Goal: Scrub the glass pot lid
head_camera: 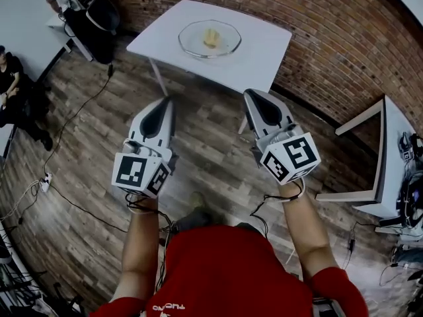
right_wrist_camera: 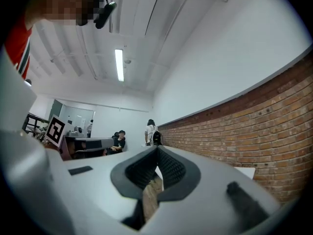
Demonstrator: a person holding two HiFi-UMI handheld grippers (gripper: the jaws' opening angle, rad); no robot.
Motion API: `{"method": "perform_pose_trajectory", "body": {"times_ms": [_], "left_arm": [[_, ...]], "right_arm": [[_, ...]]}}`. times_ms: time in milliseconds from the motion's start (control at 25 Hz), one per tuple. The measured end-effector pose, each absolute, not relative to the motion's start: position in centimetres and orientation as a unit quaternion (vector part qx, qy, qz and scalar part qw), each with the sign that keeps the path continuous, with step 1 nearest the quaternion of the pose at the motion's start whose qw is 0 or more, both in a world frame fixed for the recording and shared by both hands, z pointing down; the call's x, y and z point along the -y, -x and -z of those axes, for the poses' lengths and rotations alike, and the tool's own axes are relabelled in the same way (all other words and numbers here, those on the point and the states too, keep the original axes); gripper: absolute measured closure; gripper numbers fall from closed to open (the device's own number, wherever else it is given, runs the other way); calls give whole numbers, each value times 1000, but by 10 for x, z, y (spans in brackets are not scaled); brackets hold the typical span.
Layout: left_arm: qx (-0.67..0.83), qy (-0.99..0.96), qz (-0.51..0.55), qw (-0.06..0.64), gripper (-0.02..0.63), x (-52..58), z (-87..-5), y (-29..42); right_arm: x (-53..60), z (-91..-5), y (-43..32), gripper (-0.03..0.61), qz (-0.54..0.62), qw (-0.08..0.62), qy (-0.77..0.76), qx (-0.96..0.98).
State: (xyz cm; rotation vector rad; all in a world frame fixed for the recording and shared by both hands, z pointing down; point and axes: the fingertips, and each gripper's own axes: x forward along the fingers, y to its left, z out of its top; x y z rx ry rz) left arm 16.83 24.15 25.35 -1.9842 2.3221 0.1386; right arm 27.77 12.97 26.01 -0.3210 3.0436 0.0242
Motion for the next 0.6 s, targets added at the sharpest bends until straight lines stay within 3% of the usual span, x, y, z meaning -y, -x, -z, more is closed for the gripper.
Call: {"method": "perform_pose_trajectory", "body": {"times_ms": [360, 600], "left_arm": [[-742, 668, -42, 34, 597, -198, -258, -52], [-737, 674, -46, 23, 597, -178, -267, -12]], "right_arm": [[-88, -259, -166, 549, -6, 43, 135, -990], [-72, -271, -127, 548, -8, 22, 145, -989]]}}
